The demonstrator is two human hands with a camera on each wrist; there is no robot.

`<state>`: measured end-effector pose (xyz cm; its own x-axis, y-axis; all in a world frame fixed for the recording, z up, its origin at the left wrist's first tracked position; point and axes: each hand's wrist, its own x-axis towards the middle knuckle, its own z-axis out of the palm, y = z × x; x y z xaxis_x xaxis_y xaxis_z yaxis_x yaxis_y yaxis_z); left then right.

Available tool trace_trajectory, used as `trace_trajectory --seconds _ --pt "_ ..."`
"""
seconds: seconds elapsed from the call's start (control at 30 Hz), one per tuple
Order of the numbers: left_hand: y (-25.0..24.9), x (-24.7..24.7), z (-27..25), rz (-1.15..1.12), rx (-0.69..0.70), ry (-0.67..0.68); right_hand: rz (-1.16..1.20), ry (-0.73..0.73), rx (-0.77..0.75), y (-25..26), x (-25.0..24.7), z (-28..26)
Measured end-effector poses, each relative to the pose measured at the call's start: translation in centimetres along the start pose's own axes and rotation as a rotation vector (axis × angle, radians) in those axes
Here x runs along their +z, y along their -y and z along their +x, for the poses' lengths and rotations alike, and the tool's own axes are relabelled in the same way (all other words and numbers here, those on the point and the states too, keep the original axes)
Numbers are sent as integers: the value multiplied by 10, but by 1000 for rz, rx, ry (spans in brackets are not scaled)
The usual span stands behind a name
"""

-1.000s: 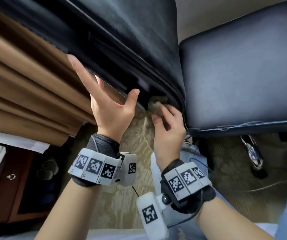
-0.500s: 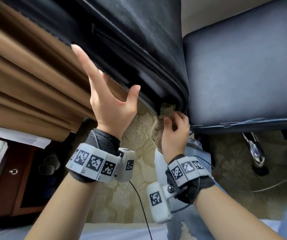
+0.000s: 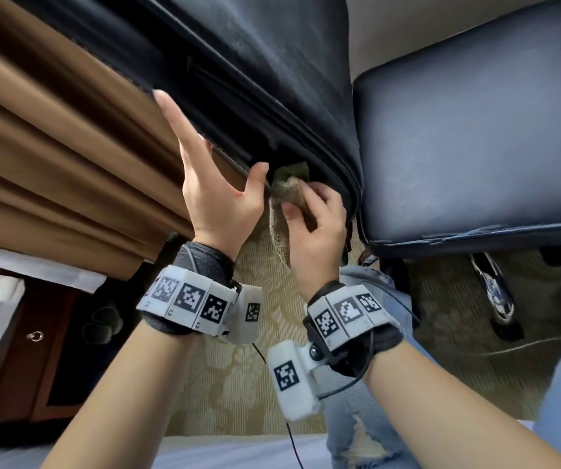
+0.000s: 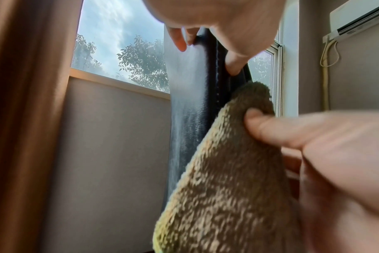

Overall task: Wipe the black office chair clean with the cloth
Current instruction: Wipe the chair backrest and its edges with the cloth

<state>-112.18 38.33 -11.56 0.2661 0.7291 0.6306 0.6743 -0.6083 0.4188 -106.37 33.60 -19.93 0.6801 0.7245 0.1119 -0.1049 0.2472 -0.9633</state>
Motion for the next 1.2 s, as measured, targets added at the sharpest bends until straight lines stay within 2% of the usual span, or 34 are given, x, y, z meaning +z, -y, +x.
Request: trace_trajectory --seconds 0.13,0.3,0.53,0.63,0.77,0.9,0.97,1.07,1.2 --pt "-2 2 0 18 -23 -5 117 -23 132 -12 -8 -2" --pt "-2 3 -1 15 -14 -27 67 -12 -27 -14 -4 -8" --pt "-1 6 -1 2 -15 -35 -104 -40 -141 -33 3 -6" --pt "0 6 -1 8 -19 -34 -131 -46 -142 -48 1 -6" --pt "-2 4 -1 4 -18 -31 -59 -90 40 -60 -5 -10" --pt "-6 3 0 13 -32 -21 -47 -64 424 -78 -26 -13" --pt "-6 2 0 11 -37 -17 -59 -99 541 -89 -37 -15" --pt "-5 2 -1 7 -42 -17 -47 -131 560 -90 -45 -18" --pt "-5 2 -1 12 -33 -26 -5 -143 417 -69 -43 -17"
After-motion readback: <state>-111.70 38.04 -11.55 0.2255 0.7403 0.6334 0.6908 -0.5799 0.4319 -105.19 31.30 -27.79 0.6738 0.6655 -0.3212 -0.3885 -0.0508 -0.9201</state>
